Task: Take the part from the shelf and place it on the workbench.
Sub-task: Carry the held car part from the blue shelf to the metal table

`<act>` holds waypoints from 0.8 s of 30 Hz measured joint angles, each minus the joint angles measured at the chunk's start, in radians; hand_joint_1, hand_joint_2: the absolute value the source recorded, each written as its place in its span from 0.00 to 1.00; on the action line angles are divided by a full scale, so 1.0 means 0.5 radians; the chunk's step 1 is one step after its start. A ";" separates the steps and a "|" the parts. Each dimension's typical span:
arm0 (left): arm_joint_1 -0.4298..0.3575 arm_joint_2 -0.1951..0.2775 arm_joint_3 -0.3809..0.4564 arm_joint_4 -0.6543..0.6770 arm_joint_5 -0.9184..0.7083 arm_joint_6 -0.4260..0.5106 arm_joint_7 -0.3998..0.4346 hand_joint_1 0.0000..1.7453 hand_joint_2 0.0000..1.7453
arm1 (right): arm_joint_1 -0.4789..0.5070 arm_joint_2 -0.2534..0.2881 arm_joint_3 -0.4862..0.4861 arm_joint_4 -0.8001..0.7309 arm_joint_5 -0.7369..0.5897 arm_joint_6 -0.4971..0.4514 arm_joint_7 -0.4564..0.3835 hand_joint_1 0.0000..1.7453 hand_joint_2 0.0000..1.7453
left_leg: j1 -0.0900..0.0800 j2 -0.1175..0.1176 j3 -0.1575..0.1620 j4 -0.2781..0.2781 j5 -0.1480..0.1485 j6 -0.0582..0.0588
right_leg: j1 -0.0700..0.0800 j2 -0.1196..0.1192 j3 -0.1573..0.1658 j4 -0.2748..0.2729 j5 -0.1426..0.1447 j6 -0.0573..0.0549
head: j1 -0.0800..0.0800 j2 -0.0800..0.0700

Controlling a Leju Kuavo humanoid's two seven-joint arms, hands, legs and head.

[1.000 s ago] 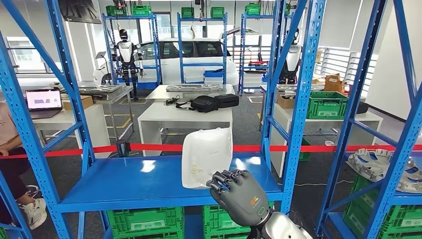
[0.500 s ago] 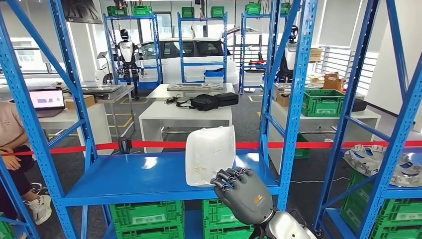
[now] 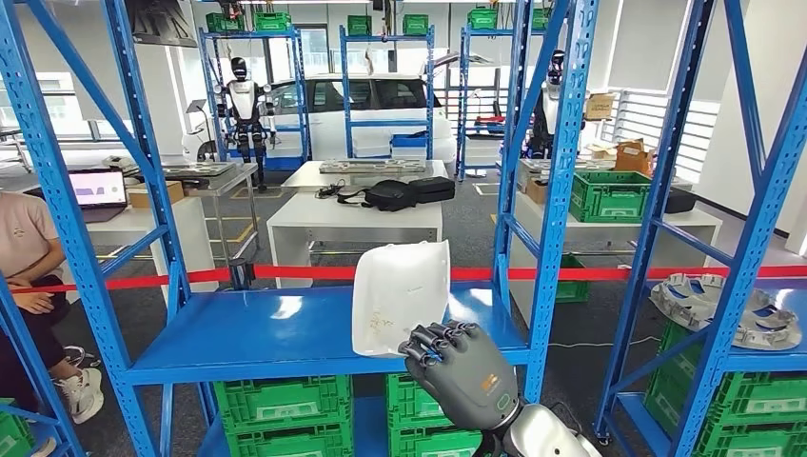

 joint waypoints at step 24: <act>-0.007 -0.004 0.003 -0.011 0.009 -0.056 -0.123 0.00 1.00 | 0.008 -0.004 -0.014 -0.001 0.009 0.007 -0.001 1.00 1.00 | 0.008 0.008 -0.152 -0.011 0.156 -0.007 | -0.002 0.009 0.104 0.004 -0.125 -0.016 | 0.003 0.000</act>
